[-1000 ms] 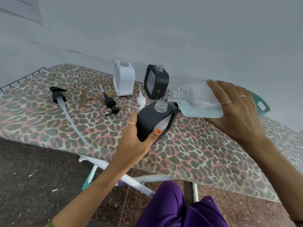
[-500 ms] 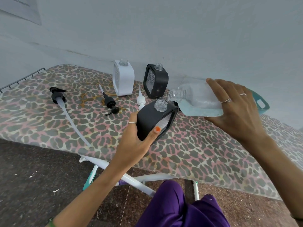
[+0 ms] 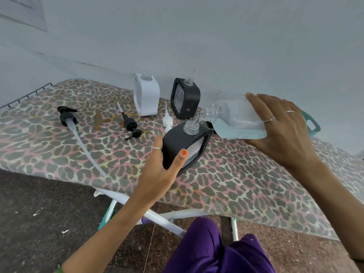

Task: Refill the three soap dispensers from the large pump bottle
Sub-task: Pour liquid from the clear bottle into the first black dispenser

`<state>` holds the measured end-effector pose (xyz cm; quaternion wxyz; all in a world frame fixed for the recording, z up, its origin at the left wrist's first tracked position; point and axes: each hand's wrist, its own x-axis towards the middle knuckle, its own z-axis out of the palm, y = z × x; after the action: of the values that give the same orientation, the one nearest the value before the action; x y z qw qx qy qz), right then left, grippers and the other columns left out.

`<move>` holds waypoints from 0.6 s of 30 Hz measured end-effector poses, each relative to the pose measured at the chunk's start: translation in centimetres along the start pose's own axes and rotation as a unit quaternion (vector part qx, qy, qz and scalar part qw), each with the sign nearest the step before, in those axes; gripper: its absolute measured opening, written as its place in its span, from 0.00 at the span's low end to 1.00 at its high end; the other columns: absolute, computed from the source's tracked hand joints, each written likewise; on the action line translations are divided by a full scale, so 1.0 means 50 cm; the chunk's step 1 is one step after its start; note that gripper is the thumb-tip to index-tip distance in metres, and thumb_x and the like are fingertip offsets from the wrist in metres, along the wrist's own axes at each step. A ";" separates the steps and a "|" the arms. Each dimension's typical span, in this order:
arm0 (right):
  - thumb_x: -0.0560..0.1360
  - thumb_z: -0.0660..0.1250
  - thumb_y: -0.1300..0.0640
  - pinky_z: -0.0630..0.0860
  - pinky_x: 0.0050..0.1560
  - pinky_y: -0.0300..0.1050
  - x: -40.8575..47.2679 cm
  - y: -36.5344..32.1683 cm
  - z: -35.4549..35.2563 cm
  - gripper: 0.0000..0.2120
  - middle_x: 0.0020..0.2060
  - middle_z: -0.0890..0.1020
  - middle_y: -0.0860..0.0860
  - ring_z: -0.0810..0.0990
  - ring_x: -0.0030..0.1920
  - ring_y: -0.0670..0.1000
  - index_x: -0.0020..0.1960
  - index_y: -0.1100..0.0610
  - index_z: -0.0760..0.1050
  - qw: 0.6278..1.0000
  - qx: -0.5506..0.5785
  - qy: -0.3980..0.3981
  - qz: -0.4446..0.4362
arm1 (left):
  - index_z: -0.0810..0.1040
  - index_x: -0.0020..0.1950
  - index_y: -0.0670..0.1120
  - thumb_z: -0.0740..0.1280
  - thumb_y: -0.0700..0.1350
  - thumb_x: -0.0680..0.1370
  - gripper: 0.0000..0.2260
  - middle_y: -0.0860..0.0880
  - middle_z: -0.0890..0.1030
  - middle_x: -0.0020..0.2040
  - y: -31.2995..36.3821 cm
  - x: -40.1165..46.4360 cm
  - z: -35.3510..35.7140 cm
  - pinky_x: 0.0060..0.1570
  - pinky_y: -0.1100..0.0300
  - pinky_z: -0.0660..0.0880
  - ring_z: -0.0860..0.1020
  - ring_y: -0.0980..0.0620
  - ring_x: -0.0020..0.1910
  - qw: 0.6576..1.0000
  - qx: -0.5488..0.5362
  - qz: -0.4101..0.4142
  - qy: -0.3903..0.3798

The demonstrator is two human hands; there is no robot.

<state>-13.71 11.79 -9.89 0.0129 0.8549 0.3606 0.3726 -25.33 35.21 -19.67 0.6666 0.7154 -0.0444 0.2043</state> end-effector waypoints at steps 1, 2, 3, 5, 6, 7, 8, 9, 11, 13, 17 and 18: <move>0.69 0.76 0.46 0.71 0.58 0.66 0.000 0.001 0.000 0.37 0.62 0.76 0.65 0.76 0.60 0.67 0.71 0.62 0.68 1.000 -0.001 0.000 0.000 | 0.68 0.59 0.60 0.63 0.61 0.75 0.15 0.61 0.80 0.51 0.000 0.000 0.000 0.50 0.69 0.73 0.79 0.61 0.52 1.000 -0.002 0.000 0.000; 0.68 0.76 0.47 0.71 0.58 0.66 0.000 0.002 0.000 0.38 0.62 0.76 0.65 0.76 0.60 0.67 0.71 0.62 0.68 1.000 -0.001 0.001 -0.001 | 0.69 0.59 0.60 0.63 0.61 0.75 0.15 0.61 0.80 0.51 0.000 0.000 0.000 0.50 0.69 0.73 0.79 0.60 0.52 1.000 -0.004 -0.001 -0.001; 0.68 0.77 0.47 0.71 0.58 0.66 0.000 0.002 0.000 0.38 0.62 0.76 0.65 0.76 0.60 0.67 0.71 0.62 0.68 1.000 -0.002 0.001 -0.002 | 0.69 0.59 0.59 0.63 0.60 0.75 0.15 0.62 0.80 0.50 0.000 0.000 0.000 0.50 0.69 0.73 0.79 0.61 0.52 1.000 -0.006 -0.001 -0.001; 0.68 0.77 0.47 0.71 0.58 0.67 0.000 0.002 0.001 0.38 0.62 0.76 0.65 0.76 0.60 0.67 0.71 0.62 0.69 1.000 -0.004 0.003 -0.004 | 0.69 0.60 0.59 0.63 0.60 0.75 0.15 0.62 0.80 0.51 0.000 0.000 0.000 0.50 0.69 0.73 0.79 0.61 0.52 1.000 -0.012 -0.001 -0.002; 0.67 0.78 0.47 0.71 0.58 0.67 0.001 0.002 0.000 0.38 0.61 0.76 0.65 0.76 0.60 0.67 0.71 0.62 0.69 1.000 -0.004 0.003 -0.003 | 0.69 0.60 0.59 0.63 0.60 0.75 0.15 0.61 0.81 0.52 0.000 0.000 0.000 0.50 0.69 0.73 0.79 0.60 0.53 1.000 -0.015 -0.002 -0.003; 0.67 0.78 0.48 0.71 0.58 0.67 0.001 0.002 0.000 0.39 0.61 0.76 0.65 0.76 0.60 0.67 0.71 0.62 0.69 1.000 -0.004 0.003 -0.002 | 0.69 0.60 0.59 0.63 0.60 0.76 0.15 0.61 0.81 0.52 0.000 -0.001 -0.001 0.51 0.70 0.73 0.79 0.60 0.54 1.000 -0.019 -0.002 -0.004; 0.67 0.78 0.48 0.71 0.58 0.67 0.001 0.002 -0.001 0.39 0.61 0.76 0.65 0.76 0.60 0.67 0.71 0.62 0.69 1.000 -0.005 0.004 -0.001 | 0.69 0.61 0.59 0.63 0.60 0.76 0.15 0.60 0.81 0.52 0.000 -0.001 0.000 0.51 0.70 0.73 0.79 0.60 0.54 1.000 -0.021 -0.001 -0.005; 0.67 0.78 0.48 0.71 0.58 0.66 0.001 0.002 -0.002 0.39 0.62 0.76 0.65 0.76 0.60 0.67 0.71 0.62 0.69 1.000 -0.006 0.004 0.000 | 0.69 0.61 0.58 0.63 0.60 0.76 0.15 0.60 0.81 0.52 0.000 0.000 0.000 0.51 0.70 0.73 0.79 0.59 0.54 1.000 -0.022 -0.001 -0.006; 0.67 0.78 0.48 0.70 0.59 0.66 0.002 0.003 -0.003 0.39 0.62 0.76 0.65 0.76 0.60 0.67 0.71 0.62 0.68 1.000 -0.008 0.003 0.002 | 0.69 0.61 0.57 0.62 0.60 0.76 0.16 0.60 0.81 0.52 -0.001 -0.001 0.000 0.51 0.70 0.73 0.79 0.60 0.53 1.000 -0.023 0.000 -0.007; 0.67 0.78 0.48 0.70 0.59 0.66 0.003 0.004 -0.004 0.39 0.62 0.76 0.65 0.76 0.60 0.67 0.72 0.62 0.68 1.000 -0.008 0.001 0.002 | 0.69 0.61 0.57 0.62 0.61 0.76 0.16 0.60 0.81 0.50 -0.002 0.000 0.000 0.49 0.71 0.73 0.79 0.60 0.51 1.000 -0.018 0.001 -0.004; 0.67 0.78 0.49 0.70 0.59 0.66 0.005 0.004 -0.005 0.39 0.62 0.76 0.65 0.75 0.61 0.67 0.72 0.62 0.68 1.000 -0.004 0.001 0.006 | 0.70 0.60 0.60 0.62 0.63 0.76 0.15 0.56 0.81 0.49 -0.007 0.000 -0.001 0.49 0.68 0.75 0.79 0.56 0.50 1.000 -0.017 0.003 0.004; 0.67 0.78 0.50 0.70 0.59 0.65 0.005 0.004 -0.006 0.38 0.62 0.76 0.64 0.76 0.61 0.67 0.72 0.62 0.68 1.000 -0.003 0.003 0.005 | 0.70 0.59 0.61 0.63 0.64 0.75 0.15 0.52 0.81 0.49 -0.008 0.000 -0.001 0.49 0.65 0.76 0.79 0.52 0.50 1.000 -0.020 0.002 0.006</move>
<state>-13.66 11.72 -9.48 0.0125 0.8557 0.3548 0.3766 -25.22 35.30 -20.02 0.6808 0.7005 -0.0463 0.2090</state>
